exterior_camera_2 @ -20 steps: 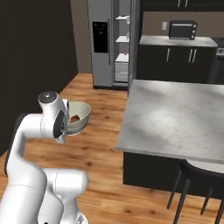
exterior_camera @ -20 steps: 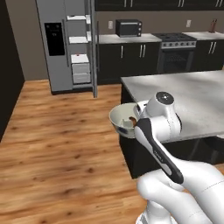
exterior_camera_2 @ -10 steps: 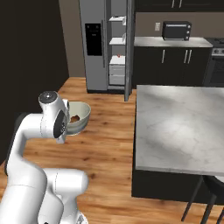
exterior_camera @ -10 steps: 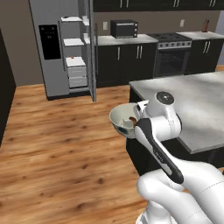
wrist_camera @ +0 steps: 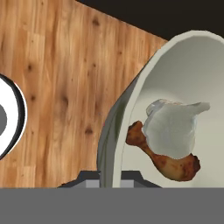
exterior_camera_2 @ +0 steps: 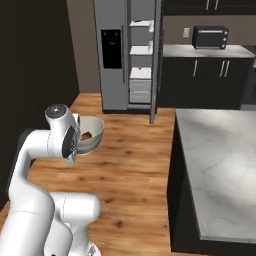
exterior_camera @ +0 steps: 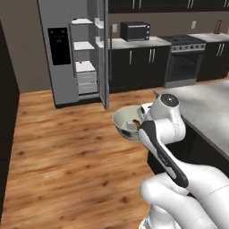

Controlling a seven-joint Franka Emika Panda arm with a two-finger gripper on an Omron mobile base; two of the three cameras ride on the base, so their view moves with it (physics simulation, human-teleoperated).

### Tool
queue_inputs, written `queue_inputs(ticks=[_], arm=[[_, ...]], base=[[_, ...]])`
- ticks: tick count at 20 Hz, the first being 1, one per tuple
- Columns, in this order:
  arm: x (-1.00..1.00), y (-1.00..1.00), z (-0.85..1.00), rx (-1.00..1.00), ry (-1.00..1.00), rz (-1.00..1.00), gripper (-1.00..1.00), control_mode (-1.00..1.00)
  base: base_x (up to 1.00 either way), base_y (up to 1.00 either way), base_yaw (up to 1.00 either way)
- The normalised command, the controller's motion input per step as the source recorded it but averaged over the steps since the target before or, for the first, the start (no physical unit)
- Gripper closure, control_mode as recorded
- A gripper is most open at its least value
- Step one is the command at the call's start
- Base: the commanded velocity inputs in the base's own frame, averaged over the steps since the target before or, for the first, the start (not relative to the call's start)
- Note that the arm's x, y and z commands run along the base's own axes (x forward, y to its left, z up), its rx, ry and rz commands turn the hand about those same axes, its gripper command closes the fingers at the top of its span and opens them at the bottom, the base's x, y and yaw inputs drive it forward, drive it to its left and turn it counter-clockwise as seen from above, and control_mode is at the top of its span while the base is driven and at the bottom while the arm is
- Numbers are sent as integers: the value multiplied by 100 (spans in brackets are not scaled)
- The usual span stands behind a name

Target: Pick the chicken drumstick and garlic from their plates and place them in the bowl. Then put the bowl in the fridge.

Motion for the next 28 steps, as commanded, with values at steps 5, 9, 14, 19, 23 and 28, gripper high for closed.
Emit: queue_inputs(ticks=[5, 9, 14, 19, 23, 28], arm=[[0, 0, 0, 0, 0, 0, 100, 100], [0, 0, 0, 0, 0, 0, 100, 100], [0, 0, 0, 0, 0, 0, 100, 100], [0, 0, 0, 0, 0, 0, 100, 100], [0, 0, 0, 0, 0, 0, 100, 100], [0, 0, 0, 0, 0, 0, 100, 100]], base=[[70, 55, -15], [76, 41, -22], [79, 44, -16], [85, 53, -1], [89, 54, 0], [90, 45, 0]])
